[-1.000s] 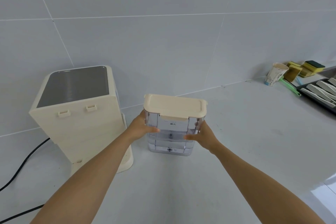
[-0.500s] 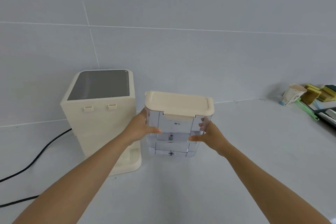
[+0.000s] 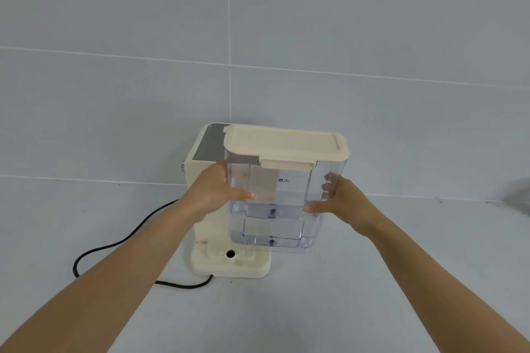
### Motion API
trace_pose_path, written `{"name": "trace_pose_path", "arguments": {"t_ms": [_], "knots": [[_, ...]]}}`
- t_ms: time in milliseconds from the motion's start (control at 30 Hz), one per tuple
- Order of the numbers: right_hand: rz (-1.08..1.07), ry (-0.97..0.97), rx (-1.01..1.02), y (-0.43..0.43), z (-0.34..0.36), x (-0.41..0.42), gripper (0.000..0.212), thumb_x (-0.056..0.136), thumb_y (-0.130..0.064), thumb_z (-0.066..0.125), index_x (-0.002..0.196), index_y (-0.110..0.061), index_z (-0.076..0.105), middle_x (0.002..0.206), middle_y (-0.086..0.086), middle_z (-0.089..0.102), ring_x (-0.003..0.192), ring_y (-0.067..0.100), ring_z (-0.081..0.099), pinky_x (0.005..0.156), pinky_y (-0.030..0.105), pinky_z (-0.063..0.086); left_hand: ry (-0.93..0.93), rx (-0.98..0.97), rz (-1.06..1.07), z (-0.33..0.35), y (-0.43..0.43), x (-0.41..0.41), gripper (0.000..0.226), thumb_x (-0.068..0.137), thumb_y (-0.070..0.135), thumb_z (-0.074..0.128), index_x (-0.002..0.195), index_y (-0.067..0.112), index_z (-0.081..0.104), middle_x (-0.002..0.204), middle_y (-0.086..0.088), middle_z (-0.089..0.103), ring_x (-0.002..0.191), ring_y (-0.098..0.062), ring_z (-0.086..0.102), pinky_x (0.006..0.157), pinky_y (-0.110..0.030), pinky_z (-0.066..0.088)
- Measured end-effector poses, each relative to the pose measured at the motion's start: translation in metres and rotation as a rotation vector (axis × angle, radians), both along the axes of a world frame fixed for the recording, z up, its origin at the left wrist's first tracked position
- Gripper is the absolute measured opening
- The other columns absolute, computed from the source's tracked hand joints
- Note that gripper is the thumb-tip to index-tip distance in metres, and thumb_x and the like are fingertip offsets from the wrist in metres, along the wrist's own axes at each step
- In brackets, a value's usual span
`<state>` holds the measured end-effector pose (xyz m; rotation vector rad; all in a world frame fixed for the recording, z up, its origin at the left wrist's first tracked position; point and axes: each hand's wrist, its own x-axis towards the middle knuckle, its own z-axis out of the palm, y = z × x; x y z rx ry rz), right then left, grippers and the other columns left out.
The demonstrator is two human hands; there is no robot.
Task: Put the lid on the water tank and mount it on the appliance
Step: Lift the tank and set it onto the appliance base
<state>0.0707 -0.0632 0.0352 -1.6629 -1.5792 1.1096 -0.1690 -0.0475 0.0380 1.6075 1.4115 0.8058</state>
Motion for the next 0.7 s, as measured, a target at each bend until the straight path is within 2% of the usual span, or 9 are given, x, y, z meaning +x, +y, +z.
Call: {"name": "trace_pose_path", "arguments": {"t_ms": [67, 167, 267, 333, 433, 500, 567, 633, 700], "knots": [[0.019, 0.003, 0.004, 0.005, 0.003, -0.013, 0.09, 0.065, -0.013, 0.079, 0.137, -0.003, 0.028, 0.14, 0.013, 0.042, 0.124, 0.022, 0.044, 0.101, 0.035, 0.038, -0.015, 0.015, 0.024, 0.004, -0.002, -0.01, 0.061, 0.07, 0.006, 0.075, 0.123, 0.016, 0.046, 0.099, 0.016, 0.051, 0.103, -0.007, 0.045, 0.086, -0.022, 0.034], [0.056, 0.037, 0.016, 0.011, 0.004, -0.033, 0.073, 0.067, -0.006, 0.076, 0.13, -0.008, 0.038, 0.106, -0.002, 0.052, 0.112, 0.021, 0.049, 0.086, 0.028, 0.037, -0.017, 0.032, 0.068, 0.01, -0.004, -0.026, 0.063, 0.071, 0.002, 0.073, 0.127, 0.014, 0.045, 0.101, 0.018, 0.046, 0.106, -0.009, 0.046, 0.086, -0.021, 0.034], [0.083, 0.102, 0.014, 0.022, 0.005, -0.057, 0.051, 0.067, -0.001, 0.074, 0.105, -0.022, 0.048, 0.086, -0.013, 0.054, 0.099, 0.017, 0.053, 0.076, 0.018, 0.039, -0.003, -0.004, 0.129, 0.013, 0.003, -0.05, 0.073, 0.07, 0.002, 0.074, 0.133, 0.011, 0.038, 0.112, 0.008, 0.045, 0.109, -0.011, 0.044, 0.093, -0.024, 0.036], [0.102, 0.141, 0.011, 0.03, 0.001, -0.07, 0.045, 0.064, 0.001, 0.076, 0.091, -0.027, 0.053, 0.089, -0.011, 0.062, 0.097, 0.015, 0.06, 0.064, 0.011, 0.042, 0.004, -0.029, 0.144, 0.012, 0.01, -0.063, 0.075, 0.067, 0.004, 0.076, 0.132, 0.009, 0.039, 0.125, 0.0, 0.051, 0.119, -0.017, 0.046, 0.1, -0.032, 0.039], [0.102, 0.197, -0.001, 0.043, -0.01, -0.082, 0.053, 0.06, 0.003, 0.077, 0.101, -0.023, 0.057, 0.108, 0.002, 0.066, 0.107, 0.022, 0.061, 0.077, 0.021, 0.047, -0.005, -0.072, 0.165, 0.009, 0.017, -0.075, 0.084, 0.065, 0.004, 0.078, 0.136, 0.008, 0.034, 0.138, -0.008, 0.045, 0.131, -0.023, 0.039, 0.106, -0.038, 0.037], [0.088, 0.208, -0.014, 0.044, -0.016, -0.083, 0.064, 0.057, 0.002, 0.079, 0.113, -0.016, 0.054, 0.116, 0.006, 0.064, 0.11, 0.025, 0.059, 0.084, 0.028, 0.046, -0.002, -0.08, 0.171, 0.005, 0.017, -0.074, 0.086, 0.065, 0.006, 0.078, 0.138, 0.007, 0.032, 0.142, -0.009, 0.041, 0.13, -0.023, 0.037, 0.105, -0.036, 0.036], [0.07, 0.198, -0.025, 0.047, -0.021, -0.083, 0.07, 0.055, 0.0, 0.08, 0.118, -0.011, 0.05, 0.117, 0.007, 0.063, 0.108, 0.024, 0.059, 0.084, 0.029, 0.045, -0.011, -0.093, 0.18, 0.002, 0.017, -0.074, 0.084, 0.066, 0.005, 0.078, 0.137, 0.005, 0.032, 0.136, -0.007, 0.044, 0.121, -0.021, 0.04, 0.098, -0.032, 0.036], [0.059, 0.176, -0.023, 0.048, -0.025, -0.083, 0.071, 0.054, -0.002, 0.081, 0.118, -0.009, 0.049, 0.116, 0.008, 0.063, 0.106, 0.023, 0.058, 0.084, 0.031, 0.046, -0.045, -0.106, 0.177, -0.001, 0.017, -0.075, 0.078, 0.067, 0.002, 0.077, 0.134, 0.005, 0.037, 0.111, 0.006, 0.05, 0.11, -0.016, 0.041, 0.091, -0.028, 0.036], [0.049, 0.153, -0.011, 0.049, -0.028, -0.082, 0.072, 0.053, -0.005, 0.082, 0.117, -0.009, 0.048, 0.115, 0.008, 0.062, 0.106, 0.024, 0.057, 0.084, 0.032, 0.047, -0.06, -0.1, 0.172, -0.003, 0.017, -0.074, 0.074, 0.067, 0.0, 0.076, 0.131, 0.006, 0.041, 0.097, 0.016, 0.047, 0.113, -0.017, 0.043, 0.089, -0.027, 0.036]]}}
